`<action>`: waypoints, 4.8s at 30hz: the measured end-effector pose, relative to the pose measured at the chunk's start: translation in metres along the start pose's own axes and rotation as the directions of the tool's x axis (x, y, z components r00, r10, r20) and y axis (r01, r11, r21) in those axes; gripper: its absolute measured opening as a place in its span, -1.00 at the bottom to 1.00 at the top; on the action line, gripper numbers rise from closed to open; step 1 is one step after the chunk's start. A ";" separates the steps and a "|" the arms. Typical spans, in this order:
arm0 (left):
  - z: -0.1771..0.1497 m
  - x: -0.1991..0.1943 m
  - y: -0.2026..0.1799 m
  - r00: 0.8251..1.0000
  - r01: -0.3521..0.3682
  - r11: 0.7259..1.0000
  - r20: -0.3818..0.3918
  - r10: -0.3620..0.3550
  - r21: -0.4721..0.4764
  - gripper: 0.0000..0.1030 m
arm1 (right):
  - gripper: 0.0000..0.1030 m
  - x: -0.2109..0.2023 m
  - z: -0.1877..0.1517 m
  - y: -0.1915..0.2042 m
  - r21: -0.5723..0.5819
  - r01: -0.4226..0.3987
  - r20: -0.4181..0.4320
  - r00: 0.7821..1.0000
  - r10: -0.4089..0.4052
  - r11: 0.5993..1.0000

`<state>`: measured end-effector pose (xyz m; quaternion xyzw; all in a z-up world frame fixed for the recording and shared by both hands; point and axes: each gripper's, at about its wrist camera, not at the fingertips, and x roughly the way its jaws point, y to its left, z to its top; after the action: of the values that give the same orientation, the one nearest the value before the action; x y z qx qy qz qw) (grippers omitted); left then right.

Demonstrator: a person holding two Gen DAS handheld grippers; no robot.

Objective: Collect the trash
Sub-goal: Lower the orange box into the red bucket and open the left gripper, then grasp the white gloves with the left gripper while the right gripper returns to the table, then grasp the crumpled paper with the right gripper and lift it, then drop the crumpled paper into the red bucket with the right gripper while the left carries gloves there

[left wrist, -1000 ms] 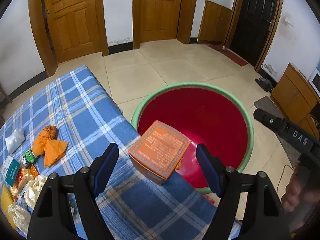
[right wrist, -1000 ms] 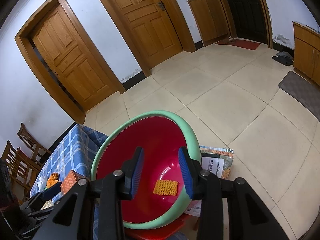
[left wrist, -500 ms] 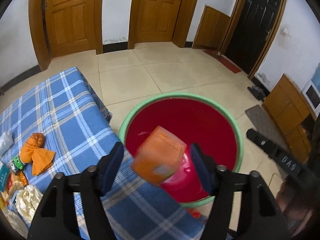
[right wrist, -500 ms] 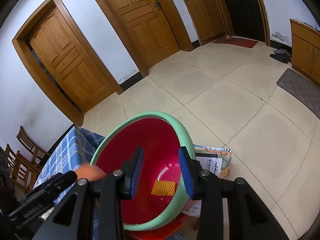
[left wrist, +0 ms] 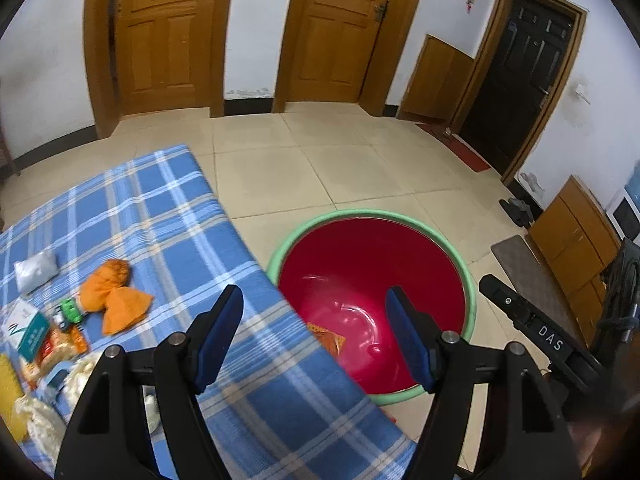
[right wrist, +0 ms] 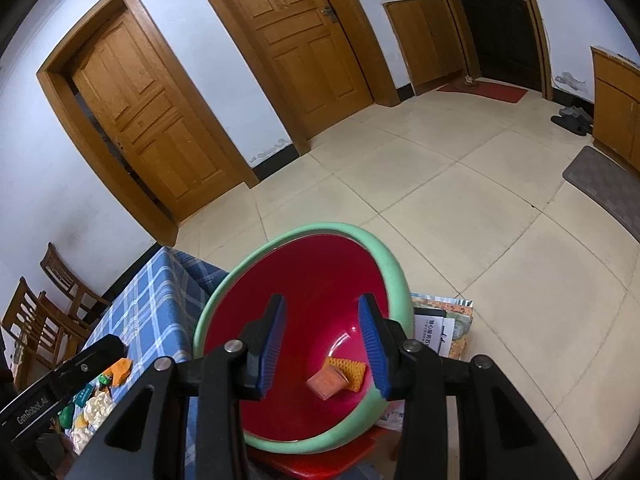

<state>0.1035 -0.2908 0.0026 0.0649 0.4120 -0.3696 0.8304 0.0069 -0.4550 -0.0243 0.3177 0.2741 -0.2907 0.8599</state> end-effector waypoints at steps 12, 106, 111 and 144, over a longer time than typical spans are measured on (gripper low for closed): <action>-0.016 -0.054 0.046 0.992 -0.121 0.988 0.034 0.124 -0.093 0.43 | 0.11 -0.011 -0.008 0.034 -0.059 -0.085 -0.029 0.996 0.083 0.995; -0.112 -0.131 0.238 0.907 -0.353 0.811 0.041 0.419 -0.466 -0.27 | 0.32 0.061 -0.136 0.251 -0.442 -0.430 -0.461 0.862 0.211 0.787; -0.113 -0.128 0.240 0.913 -0.344 0.811 0.034 0.407 -0.473 -0.27 | 0.18 0.062 -0.142 0.249 -0.440 -0.446 -0.469 0.854 0.224 0.779; -0.068 -0.122 0.149 0.962 -0.217 0.932 0.095 0.254 -0.291 -0.27 | -0.19 -0.002 -0.067 0.142 -0.294 -0.291 -0.212 0.949 0.234 0.910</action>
<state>0.1121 -0.0872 0.0186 -0.0278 0.3935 -0.2090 0.8948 0.0816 -0.3178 -0.0112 0.2310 0.3456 -0.0949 0.9045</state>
